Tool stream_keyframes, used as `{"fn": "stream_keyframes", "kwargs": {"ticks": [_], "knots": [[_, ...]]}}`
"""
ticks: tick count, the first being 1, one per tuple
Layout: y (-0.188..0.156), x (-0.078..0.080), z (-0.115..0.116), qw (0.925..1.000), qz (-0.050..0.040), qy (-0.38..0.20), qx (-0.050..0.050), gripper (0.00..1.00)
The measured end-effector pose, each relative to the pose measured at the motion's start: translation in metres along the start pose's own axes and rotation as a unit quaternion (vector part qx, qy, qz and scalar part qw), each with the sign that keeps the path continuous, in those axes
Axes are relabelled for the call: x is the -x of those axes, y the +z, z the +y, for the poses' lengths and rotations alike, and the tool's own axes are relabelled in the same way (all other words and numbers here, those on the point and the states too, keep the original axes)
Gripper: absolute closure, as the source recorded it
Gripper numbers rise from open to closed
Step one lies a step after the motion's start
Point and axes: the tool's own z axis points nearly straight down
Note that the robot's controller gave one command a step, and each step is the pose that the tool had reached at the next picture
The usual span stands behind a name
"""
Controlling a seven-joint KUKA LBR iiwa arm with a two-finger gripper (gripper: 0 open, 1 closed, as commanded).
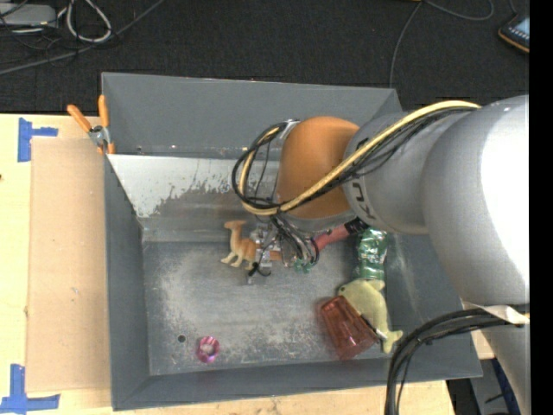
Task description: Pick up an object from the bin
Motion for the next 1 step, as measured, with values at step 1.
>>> {"fn": "stream_keyframes", "kwargs": {"ticks": [1], "knots": [[-0.0002,0.0000,-0.0001,1.0000,-0.0001,0.000,0.000,1.00]]}}
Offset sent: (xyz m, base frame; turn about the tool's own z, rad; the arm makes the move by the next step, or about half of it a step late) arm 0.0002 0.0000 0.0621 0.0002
